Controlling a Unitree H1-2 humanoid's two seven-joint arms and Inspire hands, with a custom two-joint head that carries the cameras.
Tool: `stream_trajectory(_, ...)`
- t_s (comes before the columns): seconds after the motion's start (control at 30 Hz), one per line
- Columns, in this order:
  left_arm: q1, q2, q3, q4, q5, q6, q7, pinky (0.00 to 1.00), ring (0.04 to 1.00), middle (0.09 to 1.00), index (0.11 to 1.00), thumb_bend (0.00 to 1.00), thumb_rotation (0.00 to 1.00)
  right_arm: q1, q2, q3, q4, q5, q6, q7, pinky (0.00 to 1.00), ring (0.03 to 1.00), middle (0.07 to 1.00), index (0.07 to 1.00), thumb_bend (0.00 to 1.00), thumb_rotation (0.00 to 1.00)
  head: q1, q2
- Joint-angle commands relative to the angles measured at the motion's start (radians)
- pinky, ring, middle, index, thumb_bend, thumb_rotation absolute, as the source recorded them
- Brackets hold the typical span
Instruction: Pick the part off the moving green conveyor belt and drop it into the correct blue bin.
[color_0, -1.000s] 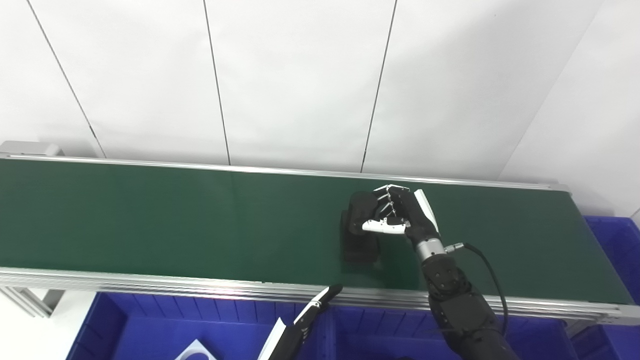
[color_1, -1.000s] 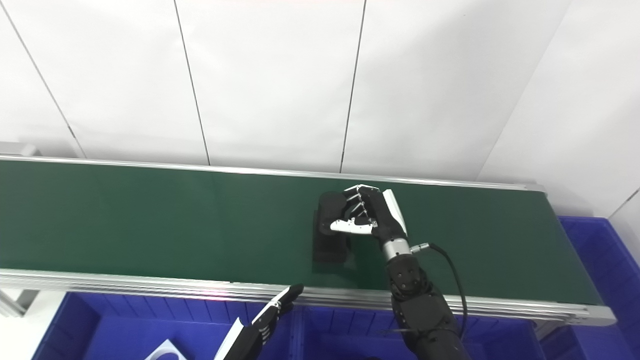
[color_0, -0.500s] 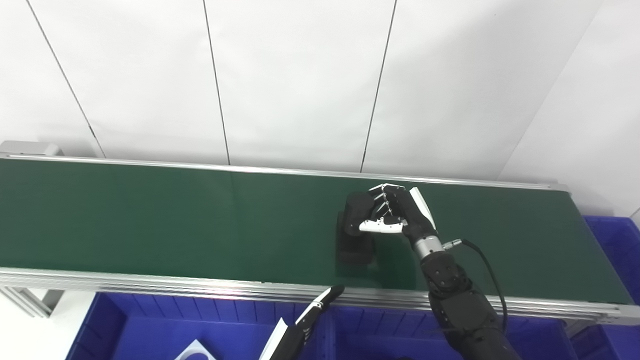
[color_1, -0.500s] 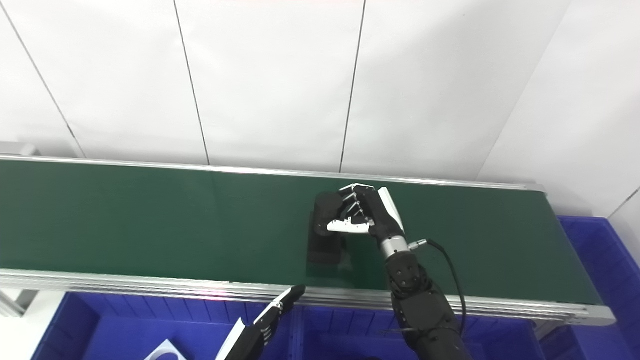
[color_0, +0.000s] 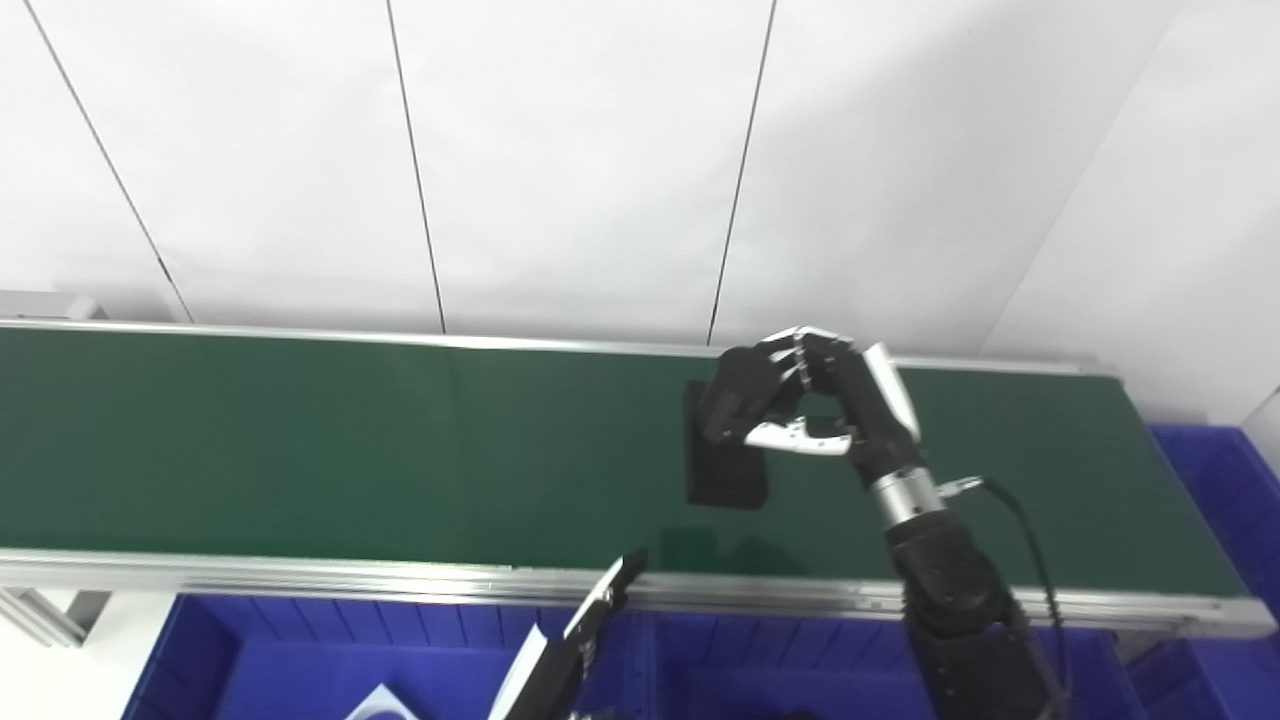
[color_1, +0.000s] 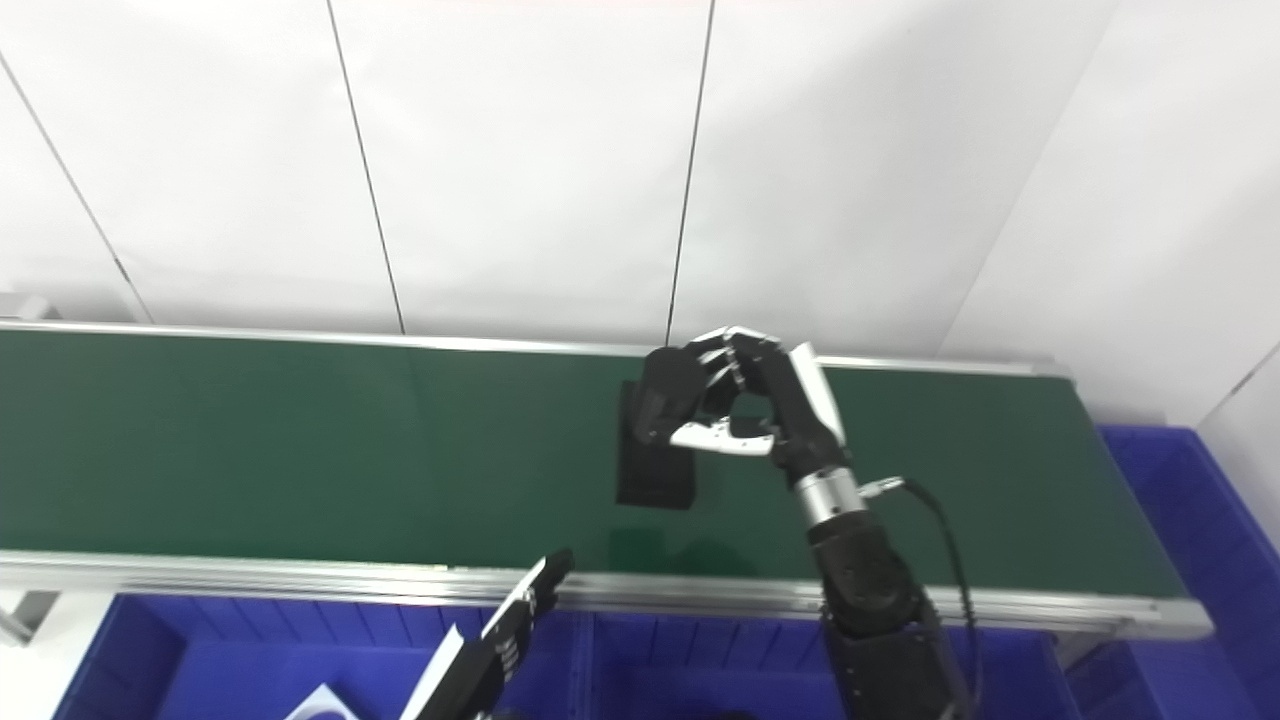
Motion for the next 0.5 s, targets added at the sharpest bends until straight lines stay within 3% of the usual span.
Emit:
stream_trajectory(0.0,-0.02,-0.006,0.022,-0.035,-0.016,-0.035,-0.026,1.0,0.995,0.977,0.967,0.98,0.91,-0.009,-0.012,-0.022,-0.068,0.025,0.026,0.007,0.28,0.321,0.417,0.536,0.52,0.0,0.0,0.0)
stream_trajectory(0.17,-0.032,-0.02,0.097,-0.052,-0.082,-0.035,-0.122,1.0,0.989,0.97,0.957,0.93,0.86,0.048,-0.042,-0.04,-0.154,0.008,0.056,0.01,0.28,0.327,0.417,0.534,0.52,0.0,-0.084,0.046)
stream_trajectory(0.33,-0.03,-0.045,0.153,-0.079,-0.117,-0.035,-0.202,1.0,0.999,0.972,0.957,0.89,0.83,0.107,-0.073,-0.063,-0.23,0.001,0.095,0.017,0.27,0.325,0.417,0.532,0.52,0.0,-0.111,0.076)
stream_trajectory(0.47,-0.026,-0.065,0.182,-0.112,-0.11,-0.035,-0.226,1.0,0.989,0.963,0.954,0.88,0.83,0.174,-0.104,-0.093,-0.298,0.017,0.129,0.03,0.27,0.324,0.416,0.532,0.52,0.0,-0.129,0.104)
